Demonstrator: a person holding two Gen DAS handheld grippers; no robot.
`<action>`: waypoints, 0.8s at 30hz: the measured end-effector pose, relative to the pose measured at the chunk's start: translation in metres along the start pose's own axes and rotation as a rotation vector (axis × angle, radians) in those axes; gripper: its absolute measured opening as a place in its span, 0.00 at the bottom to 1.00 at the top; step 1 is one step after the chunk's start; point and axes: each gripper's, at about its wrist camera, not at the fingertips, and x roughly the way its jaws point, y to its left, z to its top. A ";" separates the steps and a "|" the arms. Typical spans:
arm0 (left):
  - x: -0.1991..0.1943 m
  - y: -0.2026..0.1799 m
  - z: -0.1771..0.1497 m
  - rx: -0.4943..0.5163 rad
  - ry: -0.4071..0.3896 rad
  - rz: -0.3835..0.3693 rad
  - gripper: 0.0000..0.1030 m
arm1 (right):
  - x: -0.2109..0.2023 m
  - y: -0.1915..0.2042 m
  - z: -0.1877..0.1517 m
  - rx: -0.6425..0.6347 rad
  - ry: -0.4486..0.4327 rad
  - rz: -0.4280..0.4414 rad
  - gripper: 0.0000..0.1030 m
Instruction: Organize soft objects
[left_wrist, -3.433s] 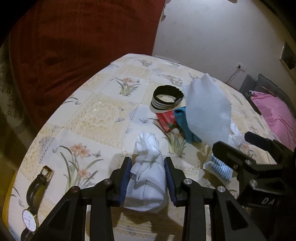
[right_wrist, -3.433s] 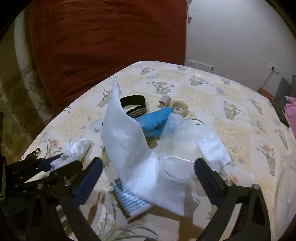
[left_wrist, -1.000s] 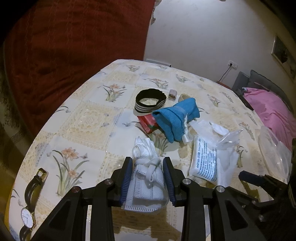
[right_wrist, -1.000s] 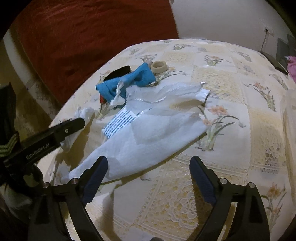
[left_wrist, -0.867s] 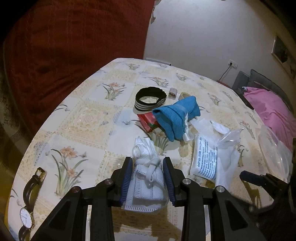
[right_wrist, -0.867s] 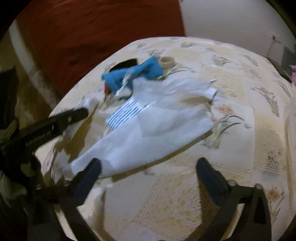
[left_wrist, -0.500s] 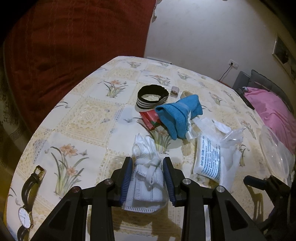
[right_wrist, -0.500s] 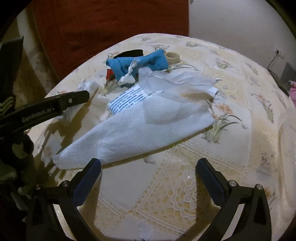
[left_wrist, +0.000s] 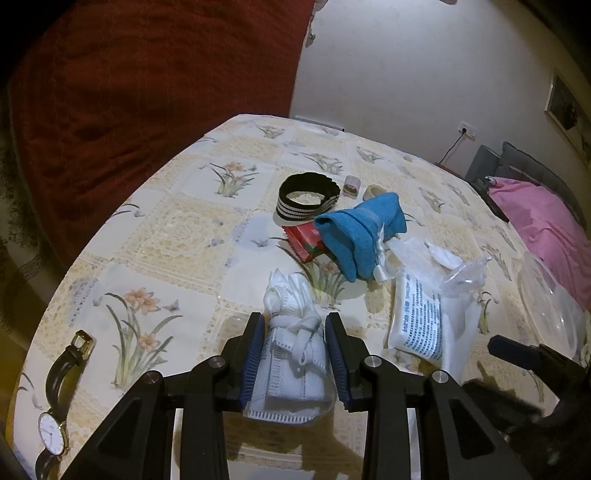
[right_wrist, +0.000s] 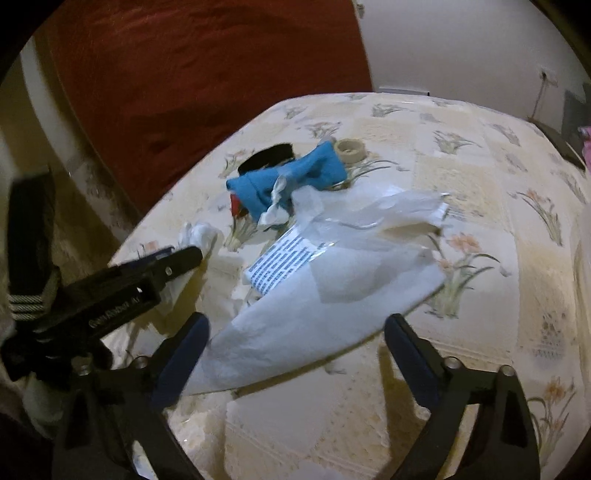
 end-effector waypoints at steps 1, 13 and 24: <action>-0.001 0.000 0.001 -0.002 0.000 0.001 0.35 | 0.004 0.003 0.000 -0.013 0.010 -0.019 0.81; -0.001 -0.002 0.003 -0.001 0.002 -0.003 0.35 | -0.004 -0.020 -0.004 0.066 -0.016 -0.040 0.17; -0.009 -0.012 0.004 0.019 -0.017 -0.011 0.35 | -0.047 -0.043 -0.011 0.132 -0.101 -0.067 0.16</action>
